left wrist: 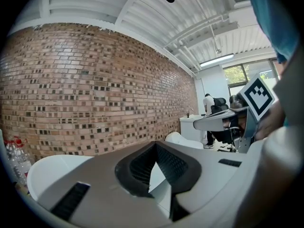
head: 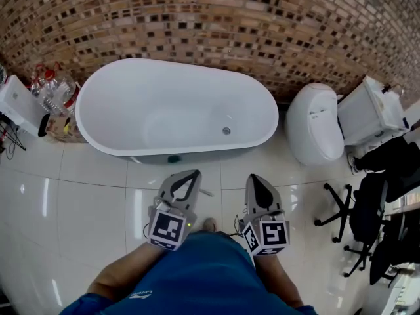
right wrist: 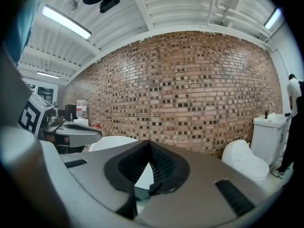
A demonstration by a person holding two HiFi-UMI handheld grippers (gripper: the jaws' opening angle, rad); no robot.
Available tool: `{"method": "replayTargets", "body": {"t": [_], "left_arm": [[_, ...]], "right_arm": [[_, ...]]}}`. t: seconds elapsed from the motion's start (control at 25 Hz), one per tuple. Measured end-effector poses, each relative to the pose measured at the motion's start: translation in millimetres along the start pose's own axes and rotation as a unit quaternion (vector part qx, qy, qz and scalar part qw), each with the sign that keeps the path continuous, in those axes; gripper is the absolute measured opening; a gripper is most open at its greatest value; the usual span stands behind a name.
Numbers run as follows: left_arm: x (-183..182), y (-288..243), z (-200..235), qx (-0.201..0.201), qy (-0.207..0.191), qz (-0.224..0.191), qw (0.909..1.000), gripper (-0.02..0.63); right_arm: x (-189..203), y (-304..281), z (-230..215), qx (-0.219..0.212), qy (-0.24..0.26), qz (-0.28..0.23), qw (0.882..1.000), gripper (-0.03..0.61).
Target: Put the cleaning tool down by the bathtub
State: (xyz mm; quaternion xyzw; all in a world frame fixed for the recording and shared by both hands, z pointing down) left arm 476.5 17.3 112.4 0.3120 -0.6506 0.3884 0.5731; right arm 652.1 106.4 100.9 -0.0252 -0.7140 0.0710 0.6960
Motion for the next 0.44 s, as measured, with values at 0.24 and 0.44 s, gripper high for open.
{"method": "replayTargets", "body": {"t": [0.24, 0.44], "left_arm": [[-1.5, 5.0, -0.9, -0.005, -0.002, 0.0, 1.0, 0.0], [-1.2, 10.0, -2.6, -0.007, -0.003, 0.001, 1.0, 0.0]], "right_arm": [[2.5, 1.9, -0.7, 0.0, -0.005, 0.0, 1.0, 0.011], [5.3, 3.8, 0.6, -0.003, -0.006, 0.0, 1.0, 0.011]]}}
Point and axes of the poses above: the fingertips, and each gripper's own axes: y backward along the fingers, z to its left, x out of its underside, the point moved 7 cm from there along y, backward along the fingers, and after that the axes turned 2 degrees about -z, right-handed, at the moved point
